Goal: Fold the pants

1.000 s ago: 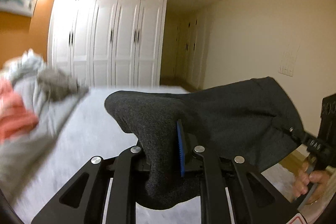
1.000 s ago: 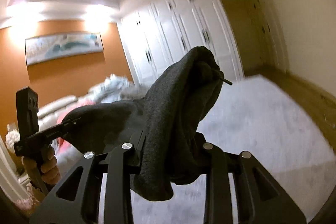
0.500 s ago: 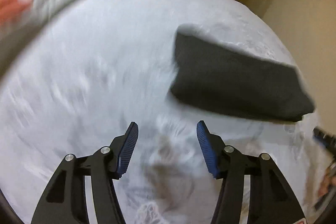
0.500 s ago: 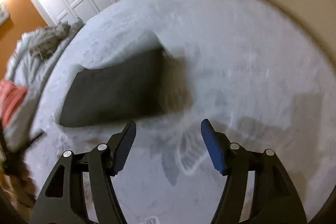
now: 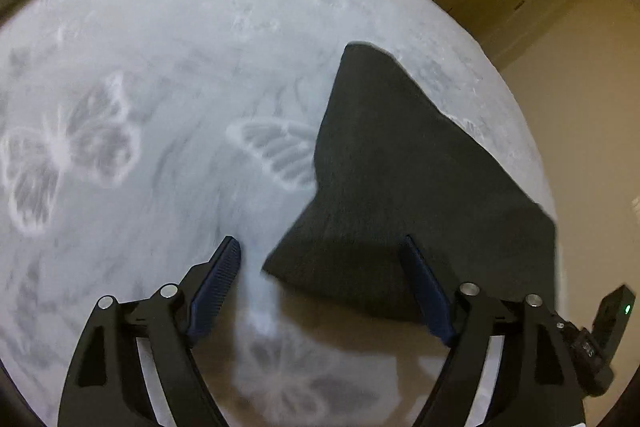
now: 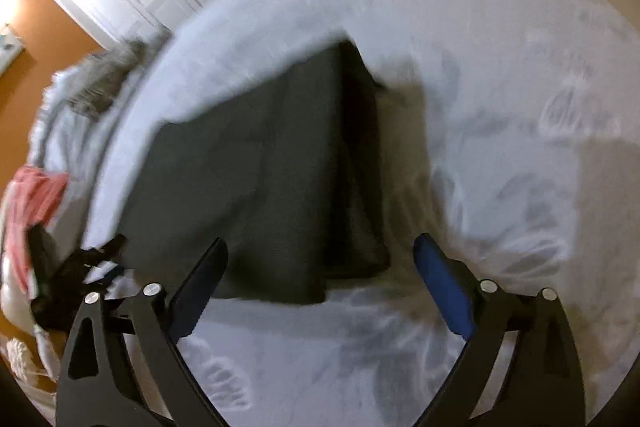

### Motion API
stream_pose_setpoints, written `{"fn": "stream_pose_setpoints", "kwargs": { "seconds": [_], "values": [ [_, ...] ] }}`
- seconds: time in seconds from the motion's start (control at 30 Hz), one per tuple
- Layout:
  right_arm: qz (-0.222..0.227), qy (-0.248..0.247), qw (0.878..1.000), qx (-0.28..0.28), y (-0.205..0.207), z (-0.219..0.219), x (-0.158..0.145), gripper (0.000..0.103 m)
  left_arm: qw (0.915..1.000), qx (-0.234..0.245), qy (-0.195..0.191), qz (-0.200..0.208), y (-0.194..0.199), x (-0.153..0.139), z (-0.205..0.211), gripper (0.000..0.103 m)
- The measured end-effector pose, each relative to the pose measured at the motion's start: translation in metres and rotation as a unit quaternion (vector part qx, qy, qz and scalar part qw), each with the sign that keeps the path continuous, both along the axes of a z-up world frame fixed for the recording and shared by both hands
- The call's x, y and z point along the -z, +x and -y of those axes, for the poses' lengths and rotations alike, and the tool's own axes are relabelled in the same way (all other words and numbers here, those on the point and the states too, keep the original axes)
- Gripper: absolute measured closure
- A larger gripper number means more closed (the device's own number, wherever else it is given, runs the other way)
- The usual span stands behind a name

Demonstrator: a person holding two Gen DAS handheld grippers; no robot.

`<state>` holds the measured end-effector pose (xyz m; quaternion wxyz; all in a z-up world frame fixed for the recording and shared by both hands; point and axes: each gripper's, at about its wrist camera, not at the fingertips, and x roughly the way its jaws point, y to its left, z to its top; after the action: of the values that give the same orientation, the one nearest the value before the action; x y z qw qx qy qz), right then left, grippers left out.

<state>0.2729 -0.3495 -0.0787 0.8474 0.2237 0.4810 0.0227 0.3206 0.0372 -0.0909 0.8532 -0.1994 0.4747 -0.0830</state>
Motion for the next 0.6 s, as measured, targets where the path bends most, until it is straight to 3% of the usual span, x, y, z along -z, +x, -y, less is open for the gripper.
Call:
{"fn": "stream_pose_setpoints", "kwargs": {
  "seconds": [0.03, 0.07, 0.1, 0.23, 0.27, 0.3, 0.33, 0.37, 0.43, 0.53, 0.6],
  "values": [
    [0.010, -0.013, 1.000, -0.005, 0.002, -0.004, 0.002, 0.055, 0.9998, 0.016, 0.003, 0.006, 0.001, -0.002, 0.006, 0.073],
    [0.025, -0.009, 0.999, -0.035, 0.005, -0.011, -0.002, 0.068, 0.9994, 0.035, -0.004, -0.002, 0.004, -0.004, 0.010, 0.086],
    [0.031, -0.011, 0.999, -0.039, 0.006, -0.014, -0.009, 0.073, 0.9993, 0.035, -0.010, -0.004, 0.004, -0.009, 0.011, 0.090],
    [0.077, 0.035, 0.994, -0.071, -0.005, -0.013, -0.053, 0.076, 0.9983, 0.045, -0.029, 0.022, -0.015, -0.053, 0.001, 0.092],
    [0.085, 0.046, 0.992, -0.079, -0.015, -0.010, -0.065, 0.074, 0.9985, 0.044, -0.025, 0.022, -0.022, -0.061, -0.004, 0.091],
    [0.084, 0.041, 0.992, -0.082, -0.019, -0.010, -0.067, 0.064, 0.9989, 0.041, -0.014, 0.019, -0.026, -0.062, -0.007, 0.087],
    [0.077, 0.021, 0.993, -0.087, -0.025, -0.010, -0.064, 0.059, 0.9992, 0.038, 0.009, 0.011, -0.029, -0.057, -0.008, 0.082],
    [0.058, -0.017, 0.994, -0.087, -0.029, -0.012, -0.053, 0.051, 0.9975, 0.036, 0.060, -0.008, -0.028, -0.043, -0.006, 0.080],
    [-0.002, -0.119, 0.991, -0.065, -0.034, -0.012, -0.022, 0.045, 0.9913, 0.031, 0.126, -0.026, -0.036, -0.024, -0.002, 0.077],
    [0.040, -0.114, 0.992, -0.022, -0.060, -0.008, -0.033, 0.058, 0.9917, 0.010, 0.128, 0.010, -0.064, -0.032, -0.007, 0.072],
    [0.063, -0.131, 0.989, -0.041, -0.075, -0.026, -0.058, 0.068, 0.9919, 0.005, 0.124, 0.028, -0.081, -0.046, -0.007, 0.070]
  ]
}}
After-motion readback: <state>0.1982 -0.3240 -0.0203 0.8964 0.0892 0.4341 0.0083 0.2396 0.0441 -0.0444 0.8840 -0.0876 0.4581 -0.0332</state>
